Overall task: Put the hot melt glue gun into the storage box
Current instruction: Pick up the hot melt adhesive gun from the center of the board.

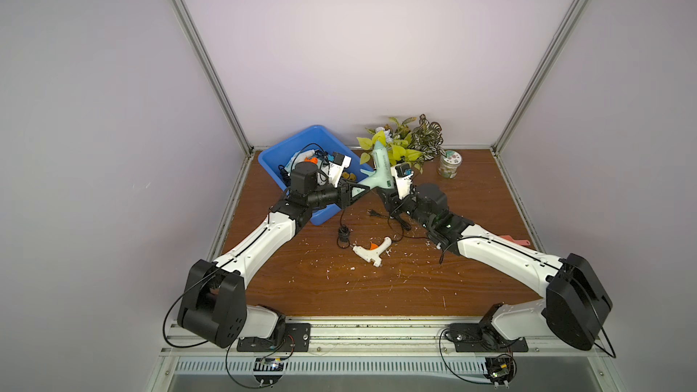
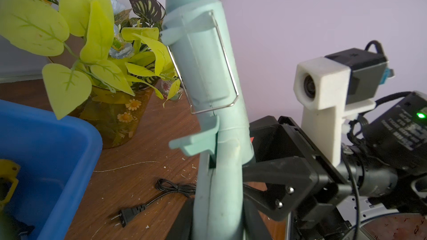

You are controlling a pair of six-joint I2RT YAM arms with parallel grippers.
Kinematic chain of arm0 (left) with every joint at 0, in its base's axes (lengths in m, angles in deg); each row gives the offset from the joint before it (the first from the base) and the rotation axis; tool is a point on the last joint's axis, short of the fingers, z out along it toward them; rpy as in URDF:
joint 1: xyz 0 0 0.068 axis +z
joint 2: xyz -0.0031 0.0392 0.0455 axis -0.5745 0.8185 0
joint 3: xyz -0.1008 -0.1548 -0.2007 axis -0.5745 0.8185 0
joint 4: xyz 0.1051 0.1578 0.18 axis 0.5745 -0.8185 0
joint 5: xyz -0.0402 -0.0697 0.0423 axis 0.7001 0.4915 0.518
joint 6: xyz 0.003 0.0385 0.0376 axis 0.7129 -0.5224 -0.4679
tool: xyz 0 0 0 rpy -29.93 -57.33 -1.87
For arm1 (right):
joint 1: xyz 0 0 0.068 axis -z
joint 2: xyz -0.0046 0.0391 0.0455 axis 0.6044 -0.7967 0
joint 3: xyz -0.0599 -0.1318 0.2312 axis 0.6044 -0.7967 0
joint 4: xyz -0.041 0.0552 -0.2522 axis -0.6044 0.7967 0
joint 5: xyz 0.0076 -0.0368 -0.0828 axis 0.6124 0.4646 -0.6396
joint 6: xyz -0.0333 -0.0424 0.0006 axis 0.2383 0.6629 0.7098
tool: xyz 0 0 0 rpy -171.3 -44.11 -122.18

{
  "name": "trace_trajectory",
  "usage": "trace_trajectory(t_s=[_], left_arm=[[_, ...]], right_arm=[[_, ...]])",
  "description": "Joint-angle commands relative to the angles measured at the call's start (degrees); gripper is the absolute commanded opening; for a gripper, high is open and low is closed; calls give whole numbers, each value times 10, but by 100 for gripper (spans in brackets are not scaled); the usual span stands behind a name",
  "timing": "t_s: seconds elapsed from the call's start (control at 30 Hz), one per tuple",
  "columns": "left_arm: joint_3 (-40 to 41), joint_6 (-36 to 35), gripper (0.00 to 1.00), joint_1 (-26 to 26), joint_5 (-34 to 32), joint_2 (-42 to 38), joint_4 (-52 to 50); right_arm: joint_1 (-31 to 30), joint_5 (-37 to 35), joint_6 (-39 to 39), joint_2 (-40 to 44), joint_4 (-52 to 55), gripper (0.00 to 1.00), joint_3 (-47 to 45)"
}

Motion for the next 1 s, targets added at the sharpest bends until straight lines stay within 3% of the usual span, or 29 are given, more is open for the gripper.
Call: trace_trajectory(t_s=[0.0, 0.03, 0.17, 0.23, 0.5, 0.73, 0.97], left_arm=[[-1, 16, 0, -4, -32, -29, 42], [-5, 17, 0, -2, -40, -35, 40], [-26, 25, 0, 12, -67, -62, 29], [-39, 32, 0, 26, -73, -75, 29], [-123, 50, 0, 94, -84, -84, 28], [-205, 141, 0, 191, -61, -24, 121], [-284, 175, 0, 206, -86, 69, 148]], right_arm=[[-4, 5, -9, 29, -71, 55, 23], [-4, 4, -10, 34, -73, 65, 19], [-4, -16, -11, 59, -72, 82, 1], [-4, -31, -11, 72, -65, 99, -7], [-4, -62, -23, 119, -55, 99, -48], [-4, -74, -22, 139, -42, 100, -66], [-4, -89, -35, 146, -39, 99, -80]])
